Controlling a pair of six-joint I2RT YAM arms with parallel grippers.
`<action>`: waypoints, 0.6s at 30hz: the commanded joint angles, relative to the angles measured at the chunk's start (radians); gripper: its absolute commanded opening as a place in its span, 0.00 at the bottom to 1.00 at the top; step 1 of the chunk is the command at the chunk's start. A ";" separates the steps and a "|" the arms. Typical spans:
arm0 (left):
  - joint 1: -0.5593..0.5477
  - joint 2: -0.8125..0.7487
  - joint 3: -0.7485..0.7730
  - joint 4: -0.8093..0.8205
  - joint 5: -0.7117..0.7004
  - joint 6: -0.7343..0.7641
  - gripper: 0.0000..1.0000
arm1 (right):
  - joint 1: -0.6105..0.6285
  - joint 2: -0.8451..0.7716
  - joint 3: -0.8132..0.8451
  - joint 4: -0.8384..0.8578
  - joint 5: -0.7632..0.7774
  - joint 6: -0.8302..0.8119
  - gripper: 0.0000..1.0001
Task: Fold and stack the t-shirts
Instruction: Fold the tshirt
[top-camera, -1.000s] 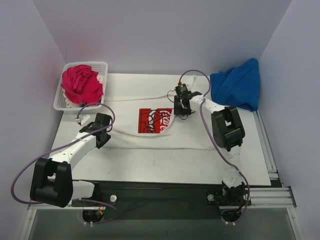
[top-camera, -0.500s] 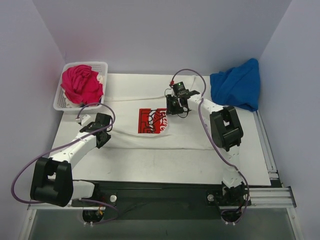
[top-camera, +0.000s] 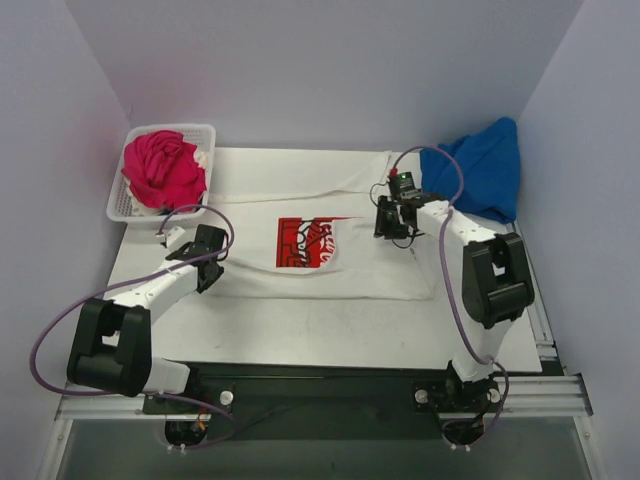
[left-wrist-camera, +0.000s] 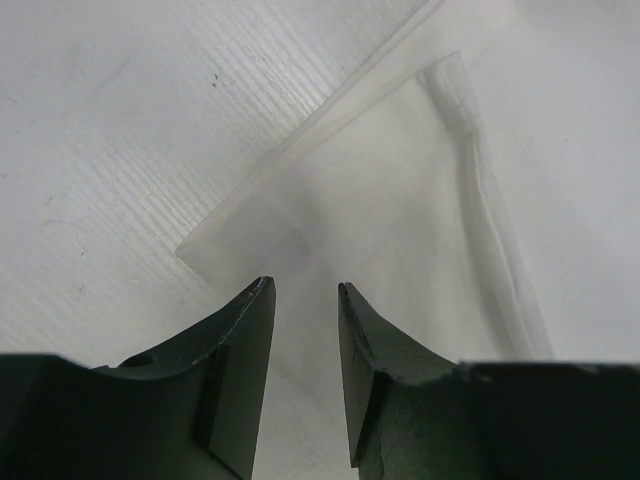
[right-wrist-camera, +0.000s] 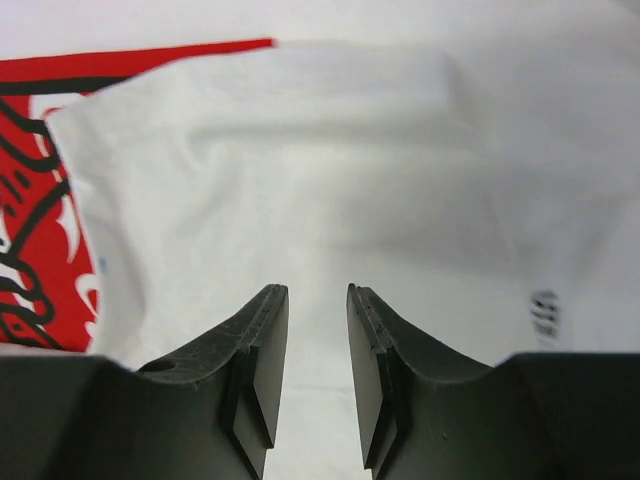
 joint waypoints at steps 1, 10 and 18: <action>0.001 0.010 0.032 0.066 -0.032 0.014 0.42 | -0.029 -0.153 -0.100 -0.091 0.131 0.018 0.31; 0.016 0.082 0.013 0.033 -0.053 0.005 0.42 | -0.028 -0.261 -0.295 -0.147 0.151 0.078 0.31; 0.094 0.149 -0.013 0.011 0.117 0.001 0.45 | -0.103 -0.236 -0.380 -0.216 0.067 0.159 0.29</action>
